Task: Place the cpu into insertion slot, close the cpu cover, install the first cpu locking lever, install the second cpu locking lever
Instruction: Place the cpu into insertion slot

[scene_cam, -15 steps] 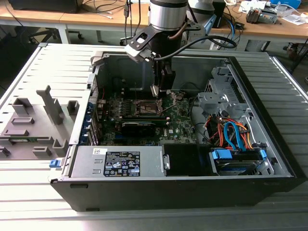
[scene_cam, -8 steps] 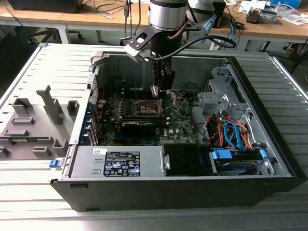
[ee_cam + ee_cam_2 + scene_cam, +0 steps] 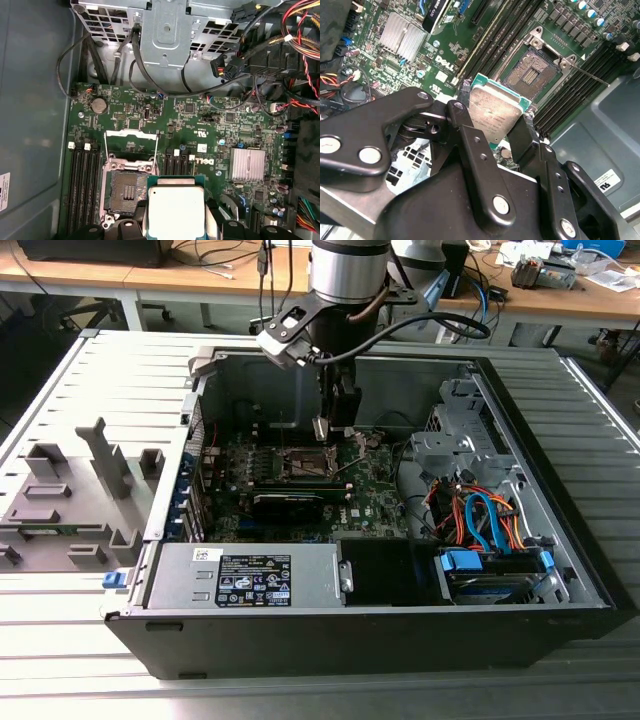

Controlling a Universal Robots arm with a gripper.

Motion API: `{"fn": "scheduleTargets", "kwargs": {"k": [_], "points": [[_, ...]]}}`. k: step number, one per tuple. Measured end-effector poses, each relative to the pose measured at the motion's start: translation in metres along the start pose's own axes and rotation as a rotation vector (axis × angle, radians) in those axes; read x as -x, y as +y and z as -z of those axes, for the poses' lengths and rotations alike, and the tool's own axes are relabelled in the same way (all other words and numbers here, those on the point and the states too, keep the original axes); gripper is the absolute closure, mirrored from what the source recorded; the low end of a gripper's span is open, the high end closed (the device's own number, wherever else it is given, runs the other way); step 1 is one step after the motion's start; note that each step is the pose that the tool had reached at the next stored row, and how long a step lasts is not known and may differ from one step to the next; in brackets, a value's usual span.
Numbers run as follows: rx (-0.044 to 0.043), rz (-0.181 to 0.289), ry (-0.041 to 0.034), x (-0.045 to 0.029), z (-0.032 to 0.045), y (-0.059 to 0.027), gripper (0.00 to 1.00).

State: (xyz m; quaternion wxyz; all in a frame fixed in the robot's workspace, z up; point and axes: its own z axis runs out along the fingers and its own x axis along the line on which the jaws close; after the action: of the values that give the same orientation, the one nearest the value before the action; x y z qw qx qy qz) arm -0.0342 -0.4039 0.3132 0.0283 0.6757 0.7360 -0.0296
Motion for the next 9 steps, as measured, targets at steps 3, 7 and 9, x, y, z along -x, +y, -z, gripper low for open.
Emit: {"fn": "scheduleTargets", "kwargs": {"k": [3,7,9], "points": [[-0.0005,-0.006,-0.0013,0.0000,0.0000,0.0000,0.46],[-0.0012,-0.012,-0.0029,0.0000,0.0000,0.0000,0.46],[-0.0016,-0.015,-0.0039,0.0000,0.0000,0.0000,0.46]]}}
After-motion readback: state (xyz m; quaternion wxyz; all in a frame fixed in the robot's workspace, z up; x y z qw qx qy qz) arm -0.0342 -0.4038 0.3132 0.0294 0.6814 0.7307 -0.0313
